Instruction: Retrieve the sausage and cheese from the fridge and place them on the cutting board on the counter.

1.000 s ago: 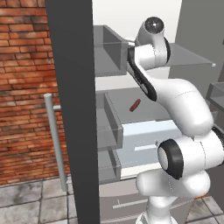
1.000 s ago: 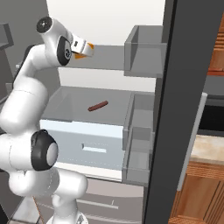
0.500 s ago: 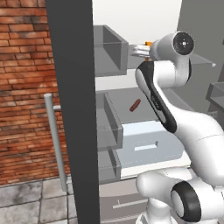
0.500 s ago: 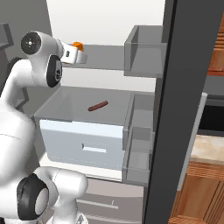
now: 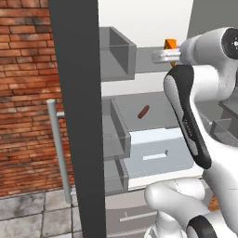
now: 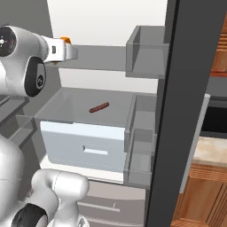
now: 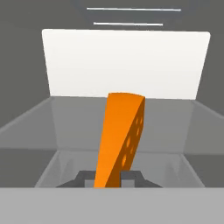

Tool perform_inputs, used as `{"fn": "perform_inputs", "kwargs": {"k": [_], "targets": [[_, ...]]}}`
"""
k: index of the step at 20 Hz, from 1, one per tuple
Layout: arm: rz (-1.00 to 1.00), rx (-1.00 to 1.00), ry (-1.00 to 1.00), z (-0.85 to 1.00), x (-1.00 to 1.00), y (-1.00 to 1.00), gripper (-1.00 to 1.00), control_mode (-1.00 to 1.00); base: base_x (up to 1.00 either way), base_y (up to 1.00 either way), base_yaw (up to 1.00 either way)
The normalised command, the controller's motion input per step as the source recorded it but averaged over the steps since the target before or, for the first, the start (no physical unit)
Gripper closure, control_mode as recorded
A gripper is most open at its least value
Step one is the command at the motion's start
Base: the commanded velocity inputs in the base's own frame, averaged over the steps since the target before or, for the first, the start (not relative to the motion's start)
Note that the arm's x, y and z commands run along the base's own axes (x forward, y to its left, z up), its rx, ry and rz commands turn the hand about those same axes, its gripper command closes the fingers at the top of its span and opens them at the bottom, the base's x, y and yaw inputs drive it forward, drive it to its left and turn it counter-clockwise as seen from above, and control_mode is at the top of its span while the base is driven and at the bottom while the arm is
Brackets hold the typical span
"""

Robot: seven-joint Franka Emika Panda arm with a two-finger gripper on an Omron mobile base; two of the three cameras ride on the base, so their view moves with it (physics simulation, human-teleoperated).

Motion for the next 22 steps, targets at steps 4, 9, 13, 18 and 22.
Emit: {"fn": "perform_inputs", "kwargs": {"k": [4,9,13,18,22], "targets": [[0.0,-0.14,0.0,0.0,-1.0,-0.01,1.0,-1.0,0.0,0.0,0.0],[0.0,-0.06,0.0,0.0,-0.95,-0.06,1.0,-1.0,0.0,0.0,0.0],[0.0,0.0,0.0,0.0,-0.7,-0.16,1.0,-1.0,0.0,0.0,0.0],[0.04,0.0,0.02,-0.16,-0.47,-0.05,1.0,-1.0,0.0,0.0,0.0],[0.02,0.0,0.01,-0.19,-0.26,-0.02,1.0,-1.0,0.0,0.0,0.0]]}}
